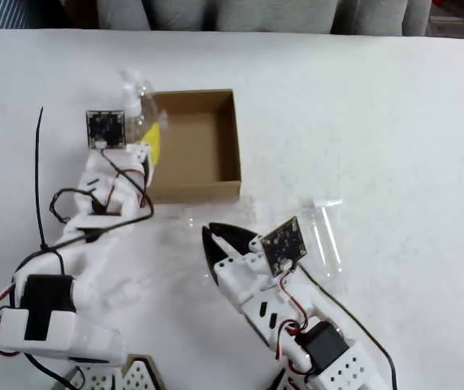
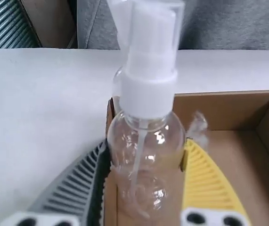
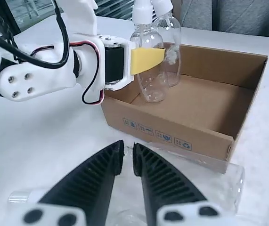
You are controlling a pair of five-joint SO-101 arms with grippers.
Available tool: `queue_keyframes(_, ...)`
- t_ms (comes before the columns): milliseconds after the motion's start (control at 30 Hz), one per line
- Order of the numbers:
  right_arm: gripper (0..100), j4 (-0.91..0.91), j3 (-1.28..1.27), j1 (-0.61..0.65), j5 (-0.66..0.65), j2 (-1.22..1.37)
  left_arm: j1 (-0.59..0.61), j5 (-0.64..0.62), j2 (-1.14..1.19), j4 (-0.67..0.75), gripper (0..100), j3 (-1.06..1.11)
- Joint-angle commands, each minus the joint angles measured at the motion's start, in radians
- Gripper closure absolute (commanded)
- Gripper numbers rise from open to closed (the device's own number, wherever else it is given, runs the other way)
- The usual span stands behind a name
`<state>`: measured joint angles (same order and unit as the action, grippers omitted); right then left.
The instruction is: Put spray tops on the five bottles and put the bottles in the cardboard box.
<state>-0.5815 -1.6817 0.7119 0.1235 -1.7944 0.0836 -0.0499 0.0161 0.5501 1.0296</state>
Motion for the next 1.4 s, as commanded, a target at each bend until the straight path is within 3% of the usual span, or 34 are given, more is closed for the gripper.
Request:
queue_keyframes(0, 98.3, -0.002, -0.008, -0.010, -0.003, -0.007, 0.005, -0.009, -0.030, 0.063, 98, 0.005)
queue_keyframes(567, 98.3, -0.002, -0.008, -0.010, -0.003, -0.007, 0.007, -0.009, -0.028, 0.055, 97, 0.025)
queue_keyframes(800, 98.3, -0.002, -0.008, -0.010, -0.003, -0.007, 0.008, -0.009, -0.031, 0.032, 83, 0.048)
queue_keyframes(1367, 98.3, -0.002, -0.008, -0.010, -0.003, -0.007, 0.021, -0.012, -0.033, 0.032, 77, 0.051)
